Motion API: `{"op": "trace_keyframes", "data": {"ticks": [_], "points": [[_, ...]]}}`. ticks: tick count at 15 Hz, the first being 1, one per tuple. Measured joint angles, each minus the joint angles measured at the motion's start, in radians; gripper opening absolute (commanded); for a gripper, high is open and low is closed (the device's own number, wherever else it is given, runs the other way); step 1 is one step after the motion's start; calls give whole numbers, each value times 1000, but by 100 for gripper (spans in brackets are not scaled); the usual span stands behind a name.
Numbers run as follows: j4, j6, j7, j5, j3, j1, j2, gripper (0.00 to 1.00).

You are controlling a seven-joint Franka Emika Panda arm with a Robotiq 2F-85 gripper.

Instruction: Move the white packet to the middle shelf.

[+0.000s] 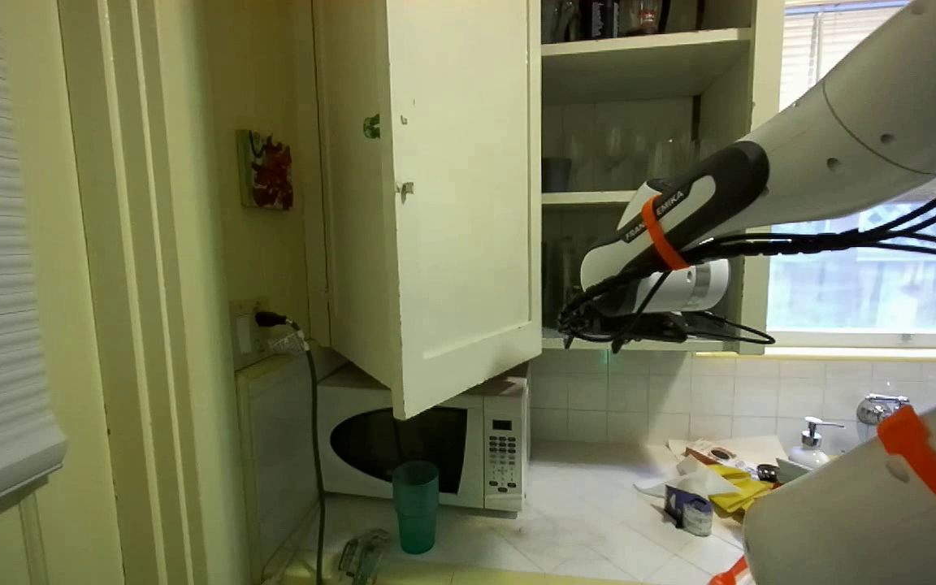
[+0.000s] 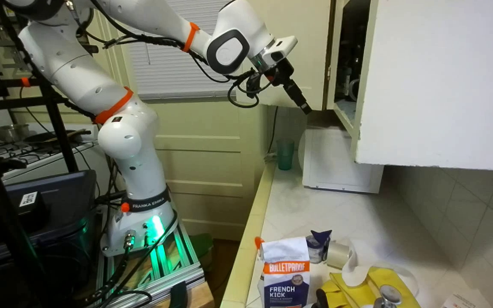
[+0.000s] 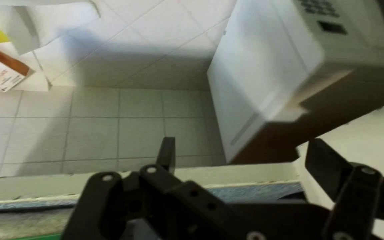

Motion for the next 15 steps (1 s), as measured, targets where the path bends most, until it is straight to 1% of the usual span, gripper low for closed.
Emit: {"op": "trace_keyframes", "data": {"ticks": [3,4,9,11,13,15], "points": [[42,36,25,-19,-4,-95,36,100],[51,37,24,-19,-7,-104,40,100],[51,37,24,-19,-10,-88,40,100],[52,52,31,-25,-6,-95,41,100],[58,130,79,-47,19,-146,49,100],[71,203,125,-63,54,-229,62,100]]}}
